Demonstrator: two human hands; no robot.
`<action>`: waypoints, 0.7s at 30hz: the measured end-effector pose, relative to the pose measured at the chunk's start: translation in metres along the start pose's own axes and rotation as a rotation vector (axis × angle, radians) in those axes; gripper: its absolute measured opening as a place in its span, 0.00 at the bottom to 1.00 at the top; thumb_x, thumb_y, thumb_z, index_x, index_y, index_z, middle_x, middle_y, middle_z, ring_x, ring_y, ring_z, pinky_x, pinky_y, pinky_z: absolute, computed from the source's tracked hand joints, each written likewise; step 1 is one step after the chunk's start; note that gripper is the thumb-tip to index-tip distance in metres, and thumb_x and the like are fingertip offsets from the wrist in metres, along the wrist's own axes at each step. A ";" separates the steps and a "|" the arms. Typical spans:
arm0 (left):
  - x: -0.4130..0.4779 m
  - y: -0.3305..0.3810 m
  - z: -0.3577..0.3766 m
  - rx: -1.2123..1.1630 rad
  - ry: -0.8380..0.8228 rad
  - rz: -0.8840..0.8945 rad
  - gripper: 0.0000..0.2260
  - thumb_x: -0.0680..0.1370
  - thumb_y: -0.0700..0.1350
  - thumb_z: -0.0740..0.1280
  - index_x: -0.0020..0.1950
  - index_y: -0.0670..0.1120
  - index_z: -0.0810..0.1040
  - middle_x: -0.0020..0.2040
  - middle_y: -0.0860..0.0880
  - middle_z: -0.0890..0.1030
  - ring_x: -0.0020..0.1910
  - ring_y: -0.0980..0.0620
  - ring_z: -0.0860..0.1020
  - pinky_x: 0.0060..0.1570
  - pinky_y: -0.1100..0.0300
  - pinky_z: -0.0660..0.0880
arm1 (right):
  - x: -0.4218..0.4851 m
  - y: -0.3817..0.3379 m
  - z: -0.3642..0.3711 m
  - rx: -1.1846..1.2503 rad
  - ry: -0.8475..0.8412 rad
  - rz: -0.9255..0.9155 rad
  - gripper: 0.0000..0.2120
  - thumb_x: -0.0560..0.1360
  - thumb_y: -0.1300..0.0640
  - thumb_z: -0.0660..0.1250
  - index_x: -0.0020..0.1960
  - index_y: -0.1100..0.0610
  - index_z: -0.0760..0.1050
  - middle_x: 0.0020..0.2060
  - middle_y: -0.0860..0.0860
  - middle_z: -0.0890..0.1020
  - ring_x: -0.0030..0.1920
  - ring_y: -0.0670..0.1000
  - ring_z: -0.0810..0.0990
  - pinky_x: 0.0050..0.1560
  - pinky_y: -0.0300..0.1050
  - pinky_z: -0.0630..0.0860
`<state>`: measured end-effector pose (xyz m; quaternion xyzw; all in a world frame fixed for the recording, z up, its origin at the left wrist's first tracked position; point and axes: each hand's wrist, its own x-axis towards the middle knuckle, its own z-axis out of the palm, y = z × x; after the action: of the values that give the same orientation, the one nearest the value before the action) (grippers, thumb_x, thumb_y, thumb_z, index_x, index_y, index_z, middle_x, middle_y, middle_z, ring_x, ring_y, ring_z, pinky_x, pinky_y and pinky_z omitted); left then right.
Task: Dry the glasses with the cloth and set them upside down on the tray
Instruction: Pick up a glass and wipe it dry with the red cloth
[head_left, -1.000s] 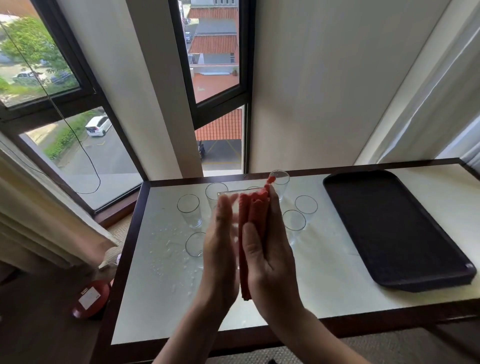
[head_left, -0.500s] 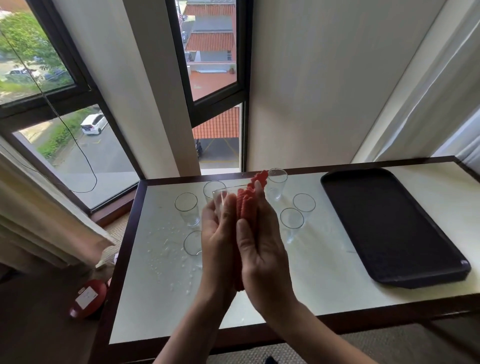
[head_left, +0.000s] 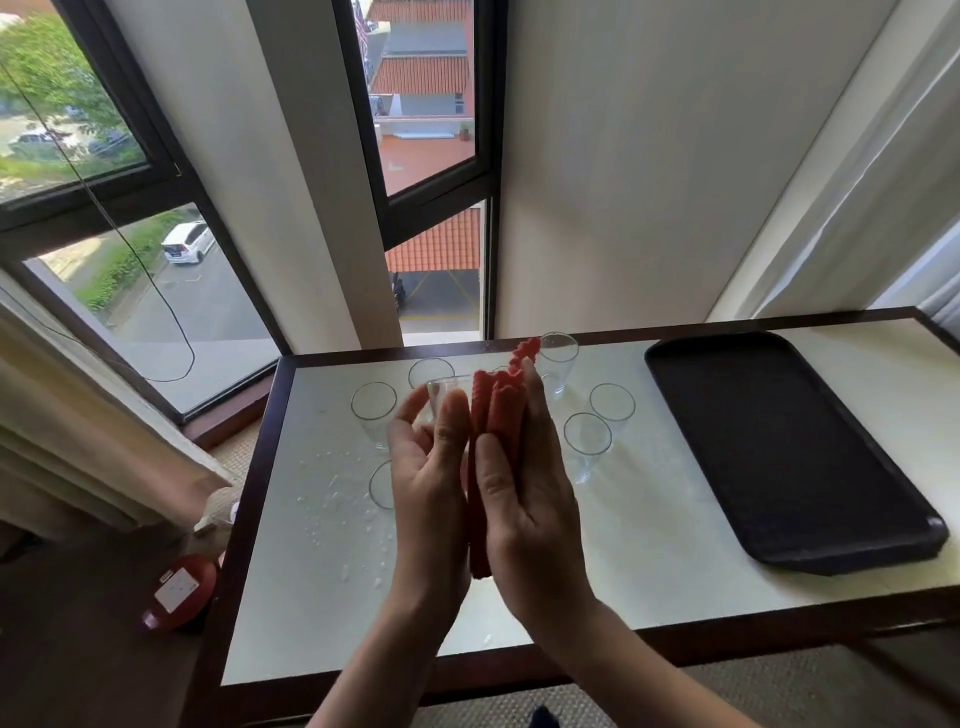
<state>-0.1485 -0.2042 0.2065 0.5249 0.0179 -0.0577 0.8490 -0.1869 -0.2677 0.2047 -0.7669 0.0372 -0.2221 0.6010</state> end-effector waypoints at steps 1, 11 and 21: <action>0.000 -0.001 -0.001 0.036 0.011 0.017 0.26 0.74 0.62 0.69 0.66 0.47 0.72 0.53 0.44 0.83 0.53 0.48 0.84 0.51 0.56 0.80 | 0.004 0.001 -0.001 0.051 -0.017 0.036 0.28 0.80 0.44 0.56 0.79 0.44 0.54 0.75 0.37 0.65 0.72 0.34 0.65 0.67 0.30 0.67; -0.007 -0.004 -0.002 0.148 -0.151 -0.053 0.29 0.74 0.65 0.63 0.66 0.47 0.78 0.60 0.47 0.84 0.62 0.53 0.81 0.56 0.55 0.79 | 0.019 -0.002 -0.010 0.301 -0.022 0.299 0.25 0.76 0.38 0.54 0.70 0.43 0.70 0.62 0.46 0.81 0.62 0.47 0.80 0.65 0.53 0.76; -0.009 -0.006 -0.003 0.121 -0.120 -0.091 0.24 0.75 0.64 0.65 0.57 0.47 0.84 0.57 0.36 0.84 0.59 0.40 0.82 0.62 0.41 0.76 | 0.034 -0.002 -0.010 0.118 0.000 0.260 0.26 0.77 0.37 0.52 0.71 0.45 0.69 0.62 0.49 0.81 0.61 0.49 0.81 0.64 0.53 0.76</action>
<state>-0.1582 -0.2035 0.2012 0.5694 -0.0126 -0.1284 0.8119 -0.1608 -0.2869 0.2186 -0.7188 0.1231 -0.1444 0.6688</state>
